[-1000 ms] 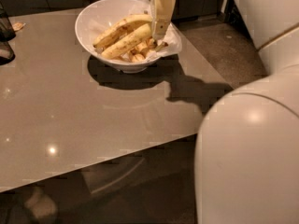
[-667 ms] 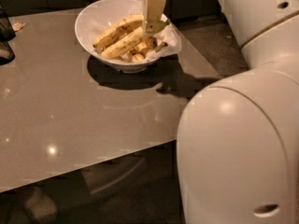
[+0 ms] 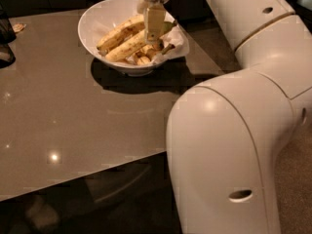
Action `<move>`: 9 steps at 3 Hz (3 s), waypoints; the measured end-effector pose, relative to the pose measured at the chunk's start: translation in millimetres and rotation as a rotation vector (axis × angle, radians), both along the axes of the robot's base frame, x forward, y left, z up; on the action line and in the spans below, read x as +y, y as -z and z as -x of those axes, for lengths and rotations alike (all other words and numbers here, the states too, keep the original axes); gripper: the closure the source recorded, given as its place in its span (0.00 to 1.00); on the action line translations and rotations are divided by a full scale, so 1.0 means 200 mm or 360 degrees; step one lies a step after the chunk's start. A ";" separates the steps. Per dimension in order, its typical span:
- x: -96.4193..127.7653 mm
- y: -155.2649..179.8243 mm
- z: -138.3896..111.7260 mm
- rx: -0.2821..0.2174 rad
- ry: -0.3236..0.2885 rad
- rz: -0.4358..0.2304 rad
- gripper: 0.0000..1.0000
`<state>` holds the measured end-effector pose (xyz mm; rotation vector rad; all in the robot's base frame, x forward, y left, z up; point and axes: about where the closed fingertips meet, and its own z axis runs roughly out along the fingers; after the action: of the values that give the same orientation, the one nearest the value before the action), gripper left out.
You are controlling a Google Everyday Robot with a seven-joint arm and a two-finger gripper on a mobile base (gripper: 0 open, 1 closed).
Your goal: Pick banana from white bowl
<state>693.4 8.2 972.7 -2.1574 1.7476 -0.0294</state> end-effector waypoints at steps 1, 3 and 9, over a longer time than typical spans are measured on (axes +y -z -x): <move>0.01 0.10 -0.02 0.0057 0.0006 0.0042 0.29; 0.03 0.23 -0.05 0.0121 -0.0010 0.0103 0.31; -0.10 0.11 0.01 0.0065 0.0078 -0.0080 1.00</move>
Offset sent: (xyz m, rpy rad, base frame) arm -0.0298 -0.0229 -0.0505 -0.1767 0.2572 0.0218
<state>691.0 -10.9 949.8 -2.0941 1.8041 0.0459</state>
